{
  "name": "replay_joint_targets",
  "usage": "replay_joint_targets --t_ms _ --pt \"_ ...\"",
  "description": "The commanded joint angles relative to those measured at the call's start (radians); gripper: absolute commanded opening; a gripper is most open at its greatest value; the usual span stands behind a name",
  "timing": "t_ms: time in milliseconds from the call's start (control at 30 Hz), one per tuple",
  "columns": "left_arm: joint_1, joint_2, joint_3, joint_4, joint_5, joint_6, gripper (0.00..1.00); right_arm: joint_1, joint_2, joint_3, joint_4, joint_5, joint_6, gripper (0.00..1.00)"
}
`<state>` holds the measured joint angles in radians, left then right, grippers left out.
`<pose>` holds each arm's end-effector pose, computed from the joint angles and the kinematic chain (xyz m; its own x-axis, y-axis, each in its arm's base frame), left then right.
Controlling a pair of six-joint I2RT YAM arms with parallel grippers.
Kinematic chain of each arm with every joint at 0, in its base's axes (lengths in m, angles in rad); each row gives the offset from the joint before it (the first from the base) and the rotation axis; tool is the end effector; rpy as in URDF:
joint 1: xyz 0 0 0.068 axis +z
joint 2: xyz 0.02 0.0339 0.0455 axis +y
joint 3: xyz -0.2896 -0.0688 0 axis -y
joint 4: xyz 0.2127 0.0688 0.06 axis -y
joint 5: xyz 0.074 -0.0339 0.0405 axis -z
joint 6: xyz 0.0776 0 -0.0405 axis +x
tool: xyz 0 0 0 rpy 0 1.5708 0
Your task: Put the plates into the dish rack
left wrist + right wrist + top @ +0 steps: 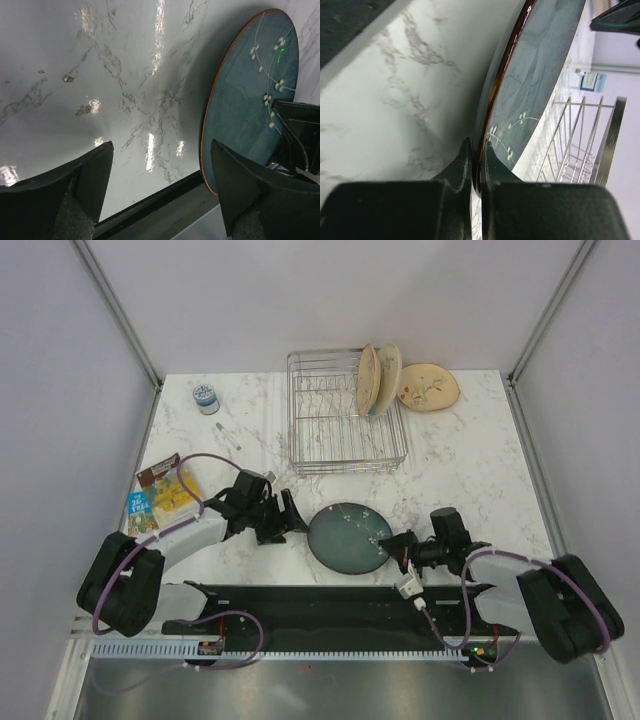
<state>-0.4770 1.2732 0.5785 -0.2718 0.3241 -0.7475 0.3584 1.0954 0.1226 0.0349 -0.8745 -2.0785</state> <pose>0.1848 -0.1233 0.1789 -0.9413 -0.2389 -0.2385 -0.0599 0.8135 -0.5784 0.1009 0.1014 0.1292 0.9351 -0.2483 -0.2530 -0.3439 -0.4618 -0.8176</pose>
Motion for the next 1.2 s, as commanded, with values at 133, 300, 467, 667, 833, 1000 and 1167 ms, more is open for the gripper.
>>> replay_joint_targets --t_ms 133,300,467,667,833,1000,1167 --pt "-0.015 0.103 -0.068 0.259 0.171 -0.165 0.71 0.054 0.357 0.015 0.151 0.062 -0.589 0.00" --pt "-0.040 0.124 -0.081 0.344 0.185 -0.196 0.63 0.086 0.405 0.018 0.195 0.069 -0.589 0.00" --pt "-0.046 0.189 -0.077 0.454 0.216 -0.225 0.13 0.114 0.405 0.011 0.207 0.068 -0.588 0.00" --pt "-0.025 0.105 -0.078 0.383 0.274 -0.161 0.02 0.114 0.362 -0.012 0.336 0.167 -0.453 0.33" --pt "0.047 0.022 -0.080 0.329 0.440 -0.017 0.02 0.076 0.198 0.076 0.194 0.321 -0.218 0.71" --pt "0.077 -0.081 -0.071 0.329 0.704 0.121 0.02 -0.034 0.000 0.258 -0.143 0.361 -0.070 0.82" --pt "0.124 -0.163 0.023 0.209 0.813 0.255 0.02 -0.042 0.000 0.573 -0.196 0.453 0.556 0.87"
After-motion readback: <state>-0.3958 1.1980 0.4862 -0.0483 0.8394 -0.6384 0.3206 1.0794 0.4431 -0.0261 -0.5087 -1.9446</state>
